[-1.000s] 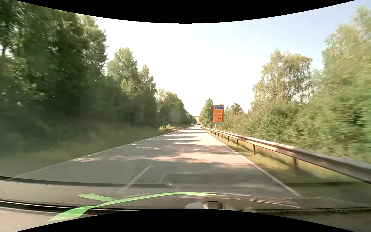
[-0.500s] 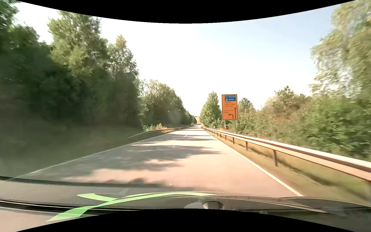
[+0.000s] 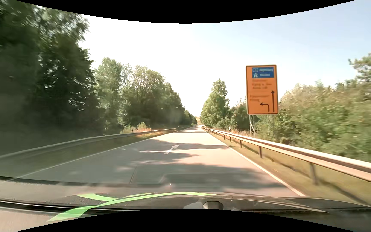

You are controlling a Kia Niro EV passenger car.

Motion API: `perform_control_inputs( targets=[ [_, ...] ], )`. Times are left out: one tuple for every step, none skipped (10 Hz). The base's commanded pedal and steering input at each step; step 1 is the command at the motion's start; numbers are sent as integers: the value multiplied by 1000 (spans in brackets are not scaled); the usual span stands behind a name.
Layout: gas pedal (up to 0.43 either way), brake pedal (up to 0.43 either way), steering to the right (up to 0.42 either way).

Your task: Follow the waypoints while adhering to traffic rules and regulations

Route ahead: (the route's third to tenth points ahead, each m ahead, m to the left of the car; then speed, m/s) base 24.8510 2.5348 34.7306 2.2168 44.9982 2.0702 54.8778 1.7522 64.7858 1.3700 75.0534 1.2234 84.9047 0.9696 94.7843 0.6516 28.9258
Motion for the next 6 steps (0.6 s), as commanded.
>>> perform_control_inputs(
  targets=[
    [299, 0, -3],
    [299, 0, -3],
    [299, 0, -3],
    [299, 0, -3],
    [299, 0, -3],
    [228, 0, -3]
  ],
)
